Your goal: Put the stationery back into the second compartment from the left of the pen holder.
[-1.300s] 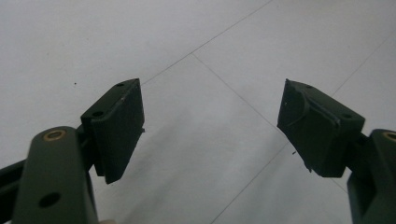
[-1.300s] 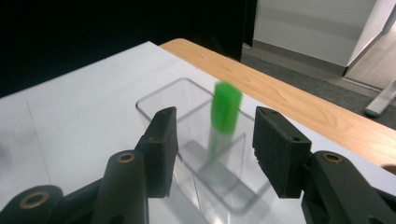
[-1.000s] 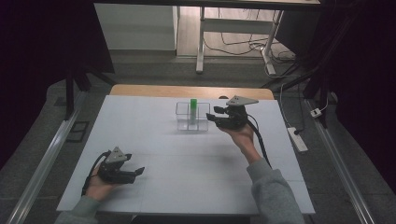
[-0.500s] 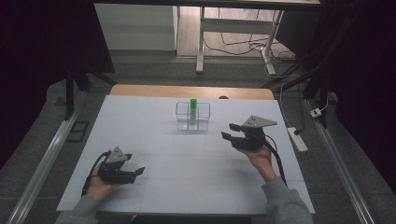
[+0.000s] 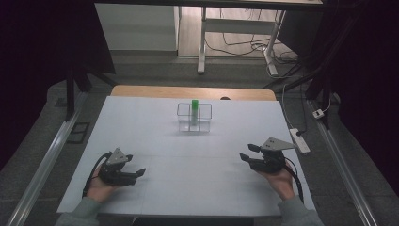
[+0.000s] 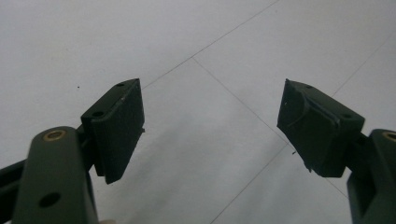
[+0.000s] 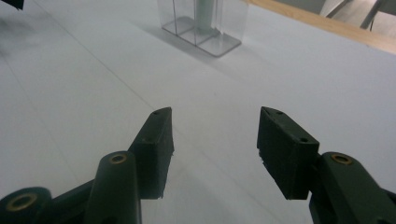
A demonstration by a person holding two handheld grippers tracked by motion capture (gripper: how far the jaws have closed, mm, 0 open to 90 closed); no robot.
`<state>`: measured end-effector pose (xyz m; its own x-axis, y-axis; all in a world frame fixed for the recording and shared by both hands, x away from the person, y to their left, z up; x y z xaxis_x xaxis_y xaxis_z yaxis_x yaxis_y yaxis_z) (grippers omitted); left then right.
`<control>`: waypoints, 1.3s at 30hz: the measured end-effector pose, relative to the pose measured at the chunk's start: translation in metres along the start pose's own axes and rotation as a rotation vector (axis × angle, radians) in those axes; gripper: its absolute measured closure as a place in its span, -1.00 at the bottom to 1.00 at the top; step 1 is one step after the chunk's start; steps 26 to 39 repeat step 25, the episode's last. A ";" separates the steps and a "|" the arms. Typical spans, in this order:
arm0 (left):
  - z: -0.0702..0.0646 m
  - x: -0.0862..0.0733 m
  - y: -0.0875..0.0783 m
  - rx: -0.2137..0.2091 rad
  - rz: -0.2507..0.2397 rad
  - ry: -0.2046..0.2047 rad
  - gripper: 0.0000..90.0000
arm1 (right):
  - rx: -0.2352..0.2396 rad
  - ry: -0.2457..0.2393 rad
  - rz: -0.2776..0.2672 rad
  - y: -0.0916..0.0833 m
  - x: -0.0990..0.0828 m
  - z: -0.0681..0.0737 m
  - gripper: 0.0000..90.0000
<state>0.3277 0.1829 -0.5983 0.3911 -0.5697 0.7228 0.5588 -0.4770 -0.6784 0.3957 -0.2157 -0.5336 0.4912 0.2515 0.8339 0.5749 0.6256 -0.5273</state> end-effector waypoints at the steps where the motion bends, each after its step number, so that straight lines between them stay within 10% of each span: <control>1: 0.000 0.000 0.000 0.000 -0.001 0.000 -0.49 | -0.007 0.006 0.005 -0.003 -0.004 -0.002 -0.02; 11: 0.000 0.001 0.000 0.003 -0.003 0.004 -0.49 | -0.072 0.004 0.039 -0.019 -0.030 -0.019 -0.05; 39: 0.002 0.001 0.000 0.009 -0.001 0.003 -0.48 | -0.073 -0.017 0.063 -0.017 -0.033 -0.017 -0.07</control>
Point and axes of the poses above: each handheld gripper's, and its own axes: y roughly forward along the jaws, x roughly out of its top, z roughly to its left, the point moved 10 cm from there along y, roughly forward along the jaws, and after that the axes turned 13 degrees about y, right-handed, at the moved point
